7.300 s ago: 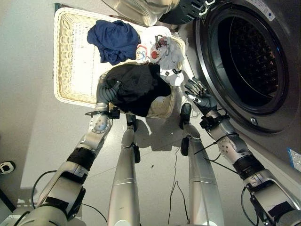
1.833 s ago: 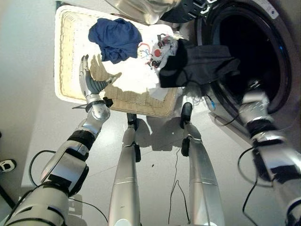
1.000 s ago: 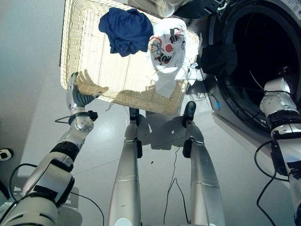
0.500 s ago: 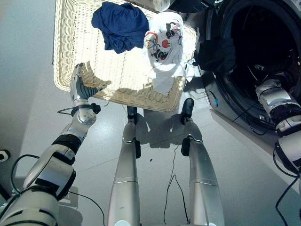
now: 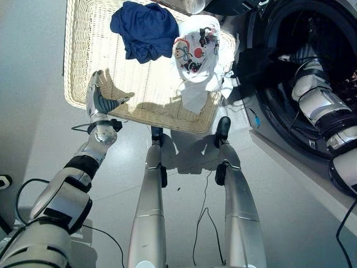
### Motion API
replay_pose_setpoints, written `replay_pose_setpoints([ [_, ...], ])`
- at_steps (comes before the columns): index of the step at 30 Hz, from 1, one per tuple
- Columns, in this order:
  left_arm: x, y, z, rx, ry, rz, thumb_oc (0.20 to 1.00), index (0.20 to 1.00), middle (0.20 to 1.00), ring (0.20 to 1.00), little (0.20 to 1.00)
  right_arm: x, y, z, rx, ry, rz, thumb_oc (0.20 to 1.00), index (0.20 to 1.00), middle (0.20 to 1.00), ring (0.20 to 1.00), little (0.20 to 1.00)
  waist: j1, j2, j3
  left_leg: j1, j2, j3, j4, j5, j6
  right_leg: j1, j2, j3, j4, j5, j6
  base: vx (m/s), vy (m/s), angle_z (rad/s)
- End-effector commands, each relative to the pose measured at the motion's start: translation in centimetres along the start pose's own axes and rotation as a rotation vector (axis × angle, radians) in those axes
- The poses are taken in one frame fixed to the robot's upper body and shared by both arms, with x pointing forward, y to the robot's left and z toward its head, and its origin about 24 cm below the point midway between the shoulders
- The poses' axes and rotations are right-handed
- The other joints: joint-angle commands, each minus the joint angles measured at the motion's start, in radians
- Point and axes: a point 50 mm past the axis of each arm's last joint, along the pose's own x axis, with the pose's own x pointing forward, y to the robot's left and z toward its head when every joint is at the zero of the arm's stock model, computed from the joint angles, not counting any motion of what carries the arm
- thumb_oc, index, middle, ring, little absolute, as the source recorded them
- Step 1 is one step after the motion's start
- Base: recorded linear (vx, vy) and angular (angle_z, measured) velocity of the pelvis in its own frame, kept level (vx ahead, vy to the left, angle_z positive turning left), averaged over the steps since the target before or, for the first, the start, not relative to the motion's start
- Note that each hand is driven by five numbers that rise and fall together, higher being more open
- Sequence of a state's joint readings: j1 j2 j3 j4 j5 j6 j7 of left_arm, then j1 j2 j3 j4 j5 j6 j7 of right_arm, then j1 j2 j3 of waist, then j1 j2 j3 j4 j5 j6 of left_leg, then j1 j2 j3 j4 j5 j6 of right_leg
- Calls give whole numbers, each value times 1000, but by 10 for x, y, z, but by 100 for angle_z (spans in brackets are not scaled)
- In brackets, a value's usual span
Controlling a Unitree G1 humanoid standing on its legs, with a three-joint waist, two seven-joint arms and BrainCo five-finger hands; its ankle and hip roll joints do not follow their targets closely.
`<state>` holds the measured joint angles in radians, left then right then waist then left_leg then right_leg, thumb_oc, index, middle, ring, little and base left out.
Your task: Put the clothes into the washing machine.
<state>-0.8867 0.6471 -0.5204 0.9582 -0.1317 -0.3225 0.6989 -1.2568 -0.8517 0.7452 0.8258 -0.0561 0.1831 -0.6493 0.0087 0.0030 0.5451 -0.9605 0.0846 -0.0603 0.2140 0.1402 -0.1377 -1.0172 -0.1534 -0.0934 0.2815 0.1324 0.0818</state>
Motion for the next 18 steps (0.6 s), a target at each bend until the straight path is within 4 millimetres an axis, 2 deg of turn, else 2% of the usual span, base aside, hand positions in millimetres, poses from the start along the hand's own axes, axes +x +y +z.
replay_pose_setpoints([
  [1,7,6,6,-10,-7,69,1000,1000,1000,1000,1000,0,-8,3,-112,-126,-9,1000,1000,1000,1000,1000,6,-19,-25,5,-108,49,37,-59,82,6,76,-98,22,0,53,0,0,0],
  [8,9,0,13,-9,-18,61,1000,1000,1000,1000,1000,-19,20,21,-170,-272,114,1000,1000,1000,1000,1000,8,-17,-25,-2,-109,47,34,-50,79,-4,73,-101,29,0,53,0,0,0],
  [14,10,-3,16,-9,-22,56,1000,1000,1000,1000,1000,-24,31,22,-231,-315,162,1000,1000,1000,1000,1000,10,-13,-25,-6,-112,43,31,-46,79,-10,72,-101,28,4,53,0,0,0],
  [18,13,-6,20,-11,-29,45,1000,1000,1000,1000,1000,-26,40,15,-326,-328,200,1000,1000,1000,1000,1000,14,-6,-25,-12,-115,43,39,-44,78,-15,70,-99,31,6,53,1,0,1],
])
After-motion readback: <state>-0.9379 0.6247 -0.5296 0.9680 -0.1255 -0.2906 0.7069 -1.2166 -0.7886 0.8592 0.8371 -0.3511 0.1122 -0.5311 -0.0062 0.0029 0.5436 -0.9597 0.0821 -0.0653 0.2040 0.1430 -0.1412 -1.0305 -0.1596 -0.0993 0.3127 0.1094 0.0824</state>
